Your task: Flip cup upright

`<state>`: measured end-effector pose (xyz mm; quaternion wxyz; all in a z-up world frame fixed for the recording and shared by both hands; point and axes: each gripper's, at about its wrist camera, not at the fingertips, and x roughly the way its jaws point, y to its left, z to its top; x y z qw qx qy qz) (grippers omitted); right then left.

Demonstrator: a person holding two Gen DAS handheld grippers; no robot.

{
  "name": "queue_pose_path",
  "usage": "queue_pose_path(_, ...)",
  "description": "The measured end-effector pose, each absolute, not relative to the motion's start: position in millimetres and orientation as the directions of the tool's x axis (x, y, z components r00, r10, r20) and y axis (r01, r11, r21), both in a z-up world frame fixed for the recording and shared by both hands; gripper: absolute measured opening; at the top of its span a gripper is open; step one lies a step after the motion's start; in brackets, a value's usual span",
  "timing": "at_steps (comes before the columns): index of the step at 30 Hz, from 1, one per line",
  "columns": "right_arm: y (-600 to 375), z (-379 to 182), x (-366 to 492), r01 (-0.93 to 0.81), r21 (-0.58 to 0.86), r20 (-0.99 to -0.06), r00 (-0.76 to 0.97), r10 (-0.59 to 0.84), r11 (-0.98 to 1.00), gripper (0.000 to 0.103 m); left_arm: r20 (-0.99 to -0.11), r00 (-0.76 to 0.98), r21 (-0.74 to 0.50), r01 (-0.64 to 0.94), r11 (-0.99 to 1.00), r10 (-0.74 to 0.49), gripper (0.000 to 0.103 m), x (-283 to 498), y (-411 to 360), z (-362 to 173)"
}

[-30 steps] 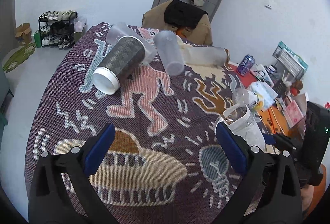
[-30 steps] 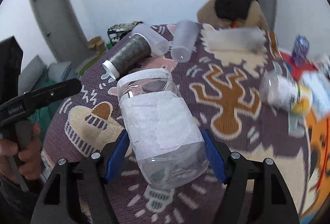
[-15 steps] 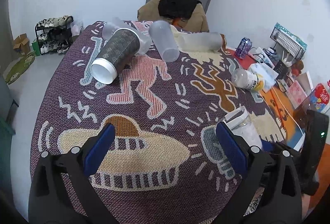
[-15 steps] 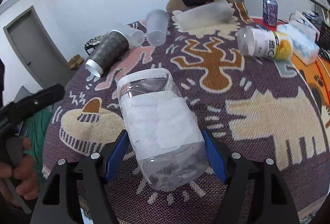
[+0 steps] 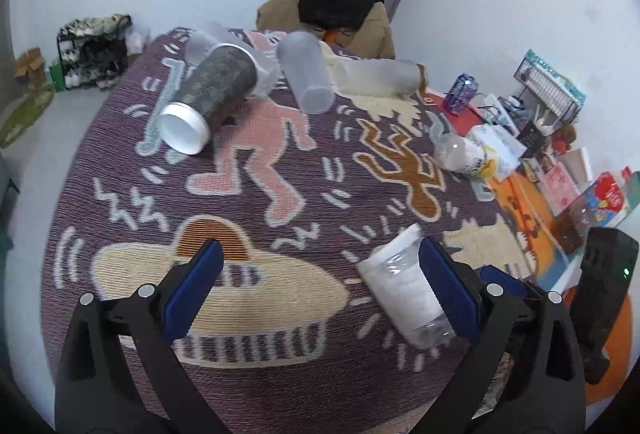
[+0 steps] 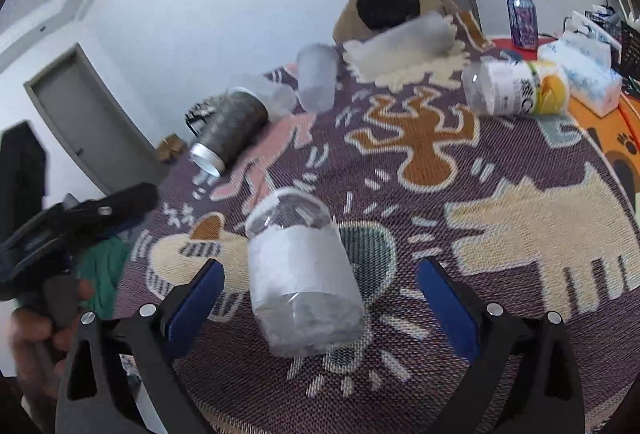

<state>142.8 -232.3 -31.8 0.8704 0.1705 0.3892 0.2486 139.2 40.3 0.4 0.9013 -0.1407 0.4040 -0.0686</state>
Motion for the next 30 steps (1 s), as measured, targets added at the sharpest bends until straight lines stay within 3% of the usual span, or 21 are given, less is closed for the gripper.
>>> queue_pose_path(6,-262.2,-18.3,129.3,-0.3,0.475,-0.557,0.625,0.547,0.827,0.095,-0.707,0.636,-0.37,0.038,0.928,-0.308,0.097,153.8,25.1,-3.2)
queue_pose_path(18,-325.0,-41.2,131.9,-0.183,0.484,-0.585,0.66,0.472,0.856,0.095,-0.673,0.543,-0.581,0.033,0.813,-0.503,0.097,179.5,3.8,-25.7)
queue_pose_path(25,-343.7,-60.0,134.5,-0.137,0.491,-0.609,0.652,0.451,0.86,0.095,-0.673,0.477,-0.642,0.002,0.767,-0.565,0.097,195.1,-10.8,-49.2)
queue_pose_path(30,-350.0,-70.8,134.7,-0.118,0.492,-0.627,0.64,0.445,0.863,0.095,-0.721,0.403,-0.63,-0.04,0.776,-0.564,0.095,205.3,-21.9,-70.2)
